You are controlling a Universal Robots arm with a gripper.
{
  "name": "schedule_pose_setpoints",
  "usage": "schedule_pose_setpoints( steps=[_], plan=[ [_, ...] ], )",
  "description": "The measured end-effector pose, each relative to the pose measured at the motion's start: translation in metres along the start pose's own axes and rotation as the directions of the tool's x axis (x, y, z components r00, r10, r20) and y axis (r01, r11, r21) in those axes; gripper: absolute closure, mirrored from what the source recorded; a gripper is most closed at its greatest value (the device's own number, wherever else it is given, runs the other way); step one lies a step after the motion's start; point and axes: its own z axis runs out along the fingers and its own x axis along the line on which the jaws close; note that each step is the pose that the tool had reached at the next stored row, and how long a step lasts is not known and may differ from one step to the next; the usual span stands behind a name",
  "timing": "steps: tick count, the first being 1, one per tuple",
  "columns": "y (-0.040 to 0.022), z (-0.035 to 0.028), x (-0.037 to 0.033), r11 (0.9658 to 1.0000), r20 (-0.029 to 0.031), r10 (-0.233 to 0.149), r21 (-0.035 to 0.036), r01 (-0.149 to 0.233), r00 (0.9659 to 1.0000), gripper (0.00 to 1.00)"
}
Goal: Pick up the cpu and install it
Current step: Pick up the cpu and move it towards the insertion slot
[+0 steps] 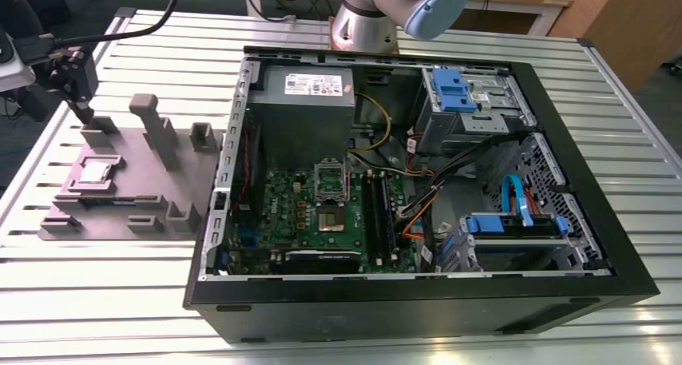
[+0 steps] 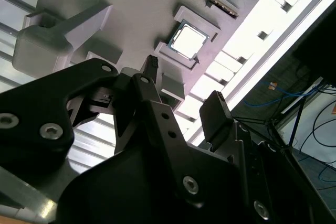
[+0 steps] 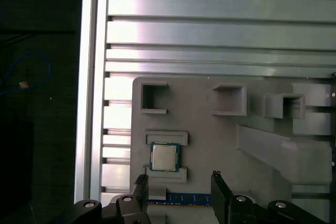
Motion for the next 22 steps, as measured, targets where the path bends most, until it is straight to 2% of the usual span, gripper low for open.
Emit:
schedule_pose_setpoints(
  steps=[3, 12, 16, 22],
  plan=[
    [-0.0001, 0.0026, 0.0, 1.0, 0.0, 0.0, 0.0, 0.0, 1.0, 0.41],
    [-0.0038, 0.0186, 0.0011, 1.0, 0.0001, 0.0, 0.0, 0.0, 1.0, 0.41],
    [-0.0041, 0.026, 0.0065, 1.0, 0.0001, 0.0, 0.0, 0.0, 1.0, 0.41],
    [-0.0045, 0.0369, 0.0081, 1.0, 0.0, 0.0, 0.0, 0.0, 1.0, 0.41]
  ],
)
